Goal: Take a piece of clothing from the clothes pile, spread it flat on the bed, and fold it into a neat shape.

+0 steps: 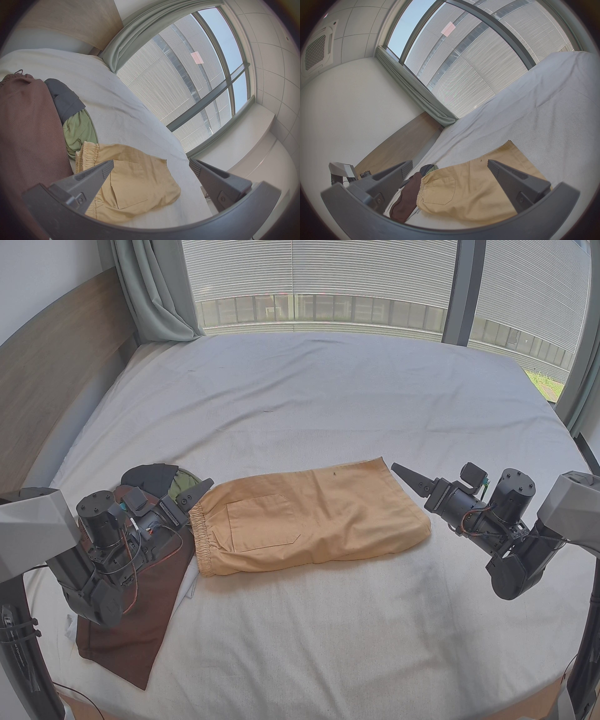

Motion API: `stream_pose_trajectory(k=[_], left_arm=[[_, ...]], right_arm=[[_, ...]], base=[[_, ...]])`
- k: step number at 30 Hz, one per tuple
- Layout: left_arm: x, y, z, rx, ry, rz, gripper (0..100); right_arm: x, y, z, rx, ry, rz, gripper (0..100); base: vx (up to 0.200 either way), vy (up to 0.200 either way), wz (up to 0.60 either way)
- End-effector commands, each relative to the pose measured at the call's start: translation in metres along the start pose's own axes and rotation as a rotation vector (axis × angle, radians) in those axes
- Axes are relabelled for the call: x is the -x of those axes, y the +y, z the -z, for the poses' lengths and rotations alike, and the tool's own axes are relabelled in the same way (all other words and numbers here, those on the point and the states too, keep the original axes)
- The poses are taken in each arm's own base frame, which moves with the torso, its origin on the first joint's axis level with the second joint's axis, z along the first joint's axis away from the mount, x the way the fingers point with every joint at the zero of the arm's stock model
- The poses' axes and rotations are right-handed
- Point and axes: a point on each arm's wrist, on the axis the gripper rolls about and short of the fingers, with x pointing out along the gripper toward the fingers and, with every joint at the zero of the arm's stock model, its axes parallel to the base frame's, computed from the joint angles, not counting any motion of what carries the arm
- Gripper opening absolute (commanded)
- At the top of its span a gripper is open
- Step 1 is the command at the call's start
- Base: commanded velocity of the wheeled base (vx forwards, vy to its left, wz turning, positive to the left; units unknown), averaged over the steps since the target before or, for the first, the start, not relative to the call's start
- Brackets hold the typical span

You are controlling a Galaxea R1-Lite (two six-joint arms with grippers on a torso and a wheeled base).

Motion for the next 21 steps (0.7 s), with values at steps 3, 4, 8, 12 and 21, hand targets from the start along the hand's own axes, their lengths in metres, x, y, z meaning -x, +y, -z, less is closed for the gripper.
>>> stream_pose_trajectory(k=[3, 4, 8, 12, 21], left_arm=[[0.001, -0.001, 0.003, 0.004, 0.013, 0.000, 100], [0.001, -0.001, 0.003, 0.004, 0.013, 0.000, 100], [0.004, -0.002, 0.012, 0.013, 0.045, -0.007, 100], [0.009, 0.001, 0.017, 0.024, 0.086, -0.008, 100], [0.010, 0.012, 0.034, 0.045, 0.145, -0.042, 100]], right_arm=[[0.000, -0.002, 0.003, -0.005, 0.010, 0.005, 100], [0.000, -0.002, 0.003, -0.005, 0.010, 0.005, 100], [-0.001, -0.002, 0.007, -0.009, 0.020, 0.006, 100], [0.000, -0.007, 0.017, -0.024, 0.049, 0.020, 100], [0.001, -0.009, 0.039, -0.049, 0.111, 0.035, 100]], base=[[0.000, 0.000, 0.00], [0.000, 0.000, 0.00], [0.000, 0.000, 0.00], [0.000, 0.000, 0.00], [0.000, 0.000, 0.00]])
